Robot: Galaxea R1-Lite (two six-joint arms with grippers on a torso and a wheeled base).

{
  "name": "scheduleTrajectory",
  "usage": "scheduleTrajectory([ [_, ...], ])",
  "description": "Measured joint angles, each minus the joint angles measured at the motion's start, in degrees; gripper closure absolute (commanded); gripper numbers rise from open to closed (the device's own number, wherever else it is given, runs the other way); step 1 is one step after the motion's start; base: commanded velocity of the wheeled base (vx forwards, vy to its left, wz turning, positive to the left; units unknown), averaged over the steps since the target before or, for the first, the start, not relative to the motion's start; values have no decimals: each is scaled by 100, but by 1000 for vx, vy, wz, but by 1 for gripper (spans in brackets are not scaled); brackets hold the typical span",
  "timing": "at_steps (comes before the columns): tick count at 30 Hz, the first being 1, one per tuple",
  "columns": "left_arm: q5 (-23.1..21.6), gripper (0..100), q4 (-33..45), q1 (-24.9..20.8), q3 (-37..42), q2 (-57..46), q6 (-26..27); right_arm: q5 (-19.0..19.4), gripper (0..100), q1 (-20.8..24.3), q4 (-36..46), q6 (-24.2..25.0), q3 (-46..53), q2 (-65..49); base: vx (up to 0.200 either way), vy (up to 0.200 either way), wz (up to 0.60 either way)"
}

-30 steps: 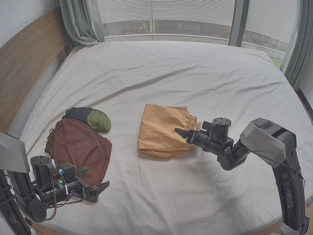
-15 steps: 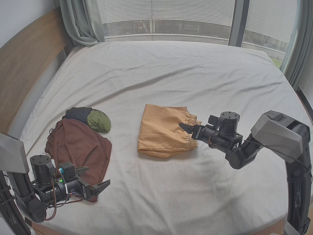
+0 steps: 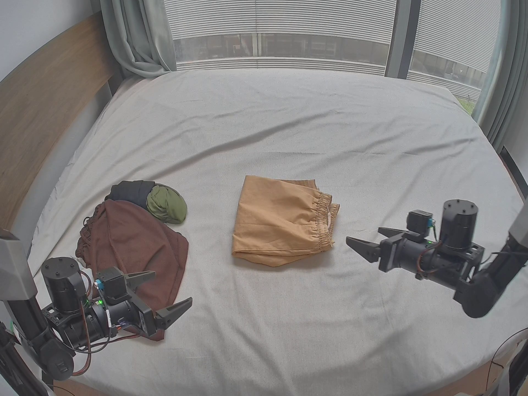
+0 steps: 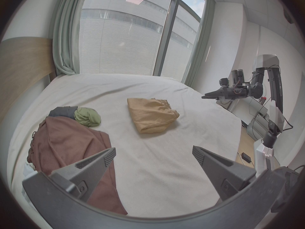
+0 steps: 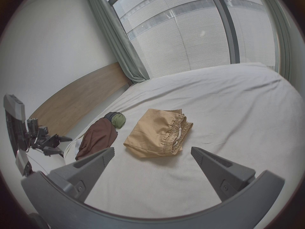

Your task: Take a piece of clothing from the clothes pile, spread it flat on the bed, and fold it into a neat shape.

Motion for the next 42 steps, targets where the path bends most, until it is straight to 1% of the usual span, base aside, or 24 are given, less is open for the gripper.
scheduleTrajectory([
  [5,-51,0,29,-76,0,-384,-24,-5,0,-56,-52,-185,884,-1006,0,0,0],
  [8,-246,0,44,-96,0,-634,-35,-18,0,-151,-59,-235,1307,-1558,0,0,0],
  [11,-457,0,54,-100,0,-839,-39,-29,0,-334,-72,-266,1642,-2031,0,0,0],
  [20,-717,0,57,-216,0,-1125,-44,-41,0,-937,-80,-276,2116,-2889,0,0,0],
  [26,-796,0,62,-541,-2,-1340,-39,-41,0,-1268,-85,-308,2271,-3302,0,0,0],
  [29,-798,0,139,-817,-2,-1552,-44,-41,0,-1384,-85,-334,2383,-3558,0,0,0],
  [32,-790,0,438,-1007,-2,-1902,-46,-41,0,-1513,-66,-356,2530,-3881,0,0,0],
  [35,-746,0,996,-1053,0,-2384,-48,-40,0,-1668,-6,-375,2634,-4247,0,0,0],
  [38,-678,0,1779,-995,0,-2966,-55,-40,0,-1803,84,-399,2679,-4617,0,0,0],
  [42,-621,0,3018,-780,0,-3934,-74,-22,0,-1976,306,-413,2700,-5136,0,0,0],
])
